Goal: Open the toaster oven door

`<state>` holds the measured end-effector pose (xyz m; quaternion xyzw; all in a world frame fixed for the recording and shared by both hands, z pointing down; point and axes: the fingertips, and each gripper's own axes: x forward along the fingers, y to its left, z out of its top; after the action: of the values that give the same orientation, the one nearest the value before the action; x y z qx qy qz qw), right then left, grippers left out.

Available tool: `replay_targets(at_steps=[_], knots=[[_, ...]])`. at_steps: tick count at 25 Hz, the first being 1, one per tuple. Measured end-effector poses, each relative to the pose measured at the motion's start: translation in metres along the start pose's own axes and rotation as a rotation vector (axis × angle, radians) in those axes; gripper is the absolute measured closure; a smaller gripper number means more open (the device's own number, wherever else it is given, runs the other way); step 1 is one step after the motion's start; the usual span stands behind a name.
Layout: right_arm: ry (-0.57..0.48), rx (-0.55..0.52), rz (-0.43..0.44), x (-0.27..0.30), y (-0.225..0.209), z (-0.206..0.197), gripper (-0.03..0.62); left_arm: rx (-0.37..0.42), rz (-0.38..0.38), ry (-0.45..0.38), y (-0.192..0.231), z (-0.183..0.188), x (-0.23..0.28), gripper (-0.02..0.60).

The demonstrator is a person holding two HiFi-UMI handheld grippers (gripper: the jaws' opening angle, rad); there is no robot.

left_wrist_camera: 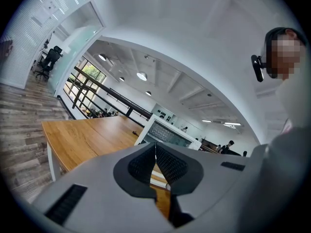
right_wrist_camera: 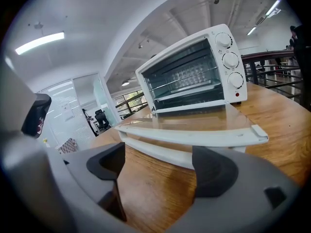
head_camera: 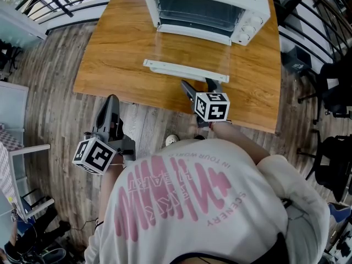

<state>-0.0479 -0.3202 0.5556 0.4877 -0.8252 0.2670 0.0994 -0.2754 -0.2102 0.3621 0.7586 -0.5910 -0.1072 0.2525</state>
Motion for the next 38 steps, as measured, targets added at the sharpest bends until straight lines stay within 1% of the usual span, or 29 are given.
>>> replay_targets(at_steps=[5,13,20,31,35,38], knots=[[-0.001,0.029,-0.006,0.003,0.000,-0.001,0.146,-0.003,0.001,-0.003,0.002,-0.001,-0.001,0.560],[0.001,0.047,-0.017,0.004,-0.003,-0.004,0.146,-0.010,0.017,-0.003,0.005,-0.003,-0.003,0.560],[-0.002,0.138,-0.025,0.008,-0.006,-0.007,0.146,-0.008,0.018,0.001,0.006,-0.003,-0.005,0.560],[-0.007,0.172,-0.050,0.010,-0.008,-0.007,0.146,-0.010,0.021,0.004,0.013,-0.002,-0.007,0.560],[0.000,0.223,-0.063,0.012,-0.009,-0.006,0.146,-0.009,0.013,0.003,0.014,0.001,-0.006,0.560],[0.002,0.252,-0.090,0.011,-0.012,-0.004,0.146,-0.012,0.007,0.003,0.016,0.001,-0.004,0.560]])
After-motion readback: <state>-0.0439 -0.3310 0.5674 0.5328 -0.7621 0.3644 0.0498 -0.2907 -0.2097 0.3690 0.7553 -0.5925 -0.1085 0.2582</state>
